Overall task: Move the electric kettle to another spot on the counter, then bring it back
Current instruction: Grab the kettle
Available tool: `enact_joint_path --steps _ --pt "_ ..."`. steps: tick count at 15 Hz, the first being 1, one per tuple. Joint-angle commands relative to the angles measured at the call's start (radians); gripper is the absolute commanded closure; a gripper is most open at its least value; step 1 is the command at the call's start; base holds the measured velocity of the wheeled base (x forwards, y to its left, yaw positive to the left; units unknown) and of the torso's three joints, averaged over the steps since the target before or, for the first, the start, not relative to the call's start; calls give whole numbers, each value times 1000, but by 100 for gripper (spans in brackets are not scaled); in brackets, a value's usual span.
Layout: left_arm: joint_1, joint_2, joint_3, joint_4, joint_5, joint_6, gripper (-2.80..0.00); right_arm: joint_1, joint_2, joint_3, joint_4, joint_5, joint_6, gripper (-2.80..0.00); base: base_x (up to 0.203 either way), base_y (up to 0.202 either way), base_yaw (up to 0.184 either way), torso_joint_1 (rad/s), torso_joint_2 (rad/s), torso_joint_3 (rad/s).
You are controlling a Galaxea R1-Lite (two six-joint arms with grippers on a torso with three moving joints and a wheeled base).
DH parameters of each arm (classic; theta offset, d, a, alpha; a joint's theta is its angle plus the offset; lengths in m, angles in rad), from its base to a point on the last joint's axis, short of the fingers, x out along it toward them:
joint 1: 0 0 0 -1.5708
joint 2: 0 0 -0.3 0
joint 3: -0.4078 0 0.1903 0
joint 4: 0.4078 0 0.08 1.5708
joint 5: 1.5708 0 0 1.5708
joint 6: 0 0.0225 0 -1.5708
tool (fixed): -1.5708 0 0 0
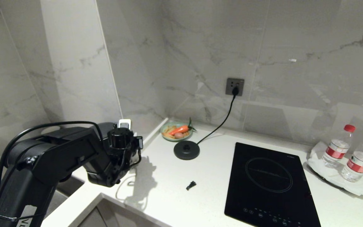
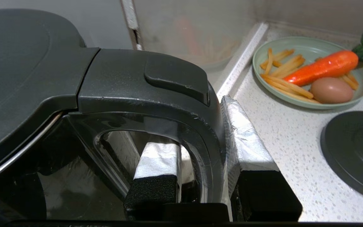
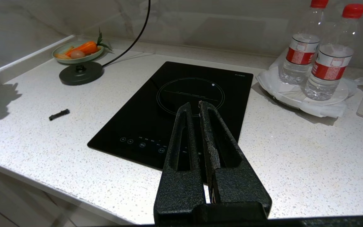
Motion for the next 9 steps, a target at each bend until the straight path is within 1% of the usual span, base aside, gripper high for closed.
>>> enact_joint_path --steps 1,4,9 --pt "8 -6 -2 -8 5 3 0 0 0 0 0 0 1 0 0 0 0 0 0 0" --pt "21 -21 -2 -10 5 3 0 0 0 0 0 0 0 0 0 0 0 0 0 0" --pt "22 -82 17 -13 5 10 0 0 0 0 0 0 0 0 0 0 0 0 0 0"
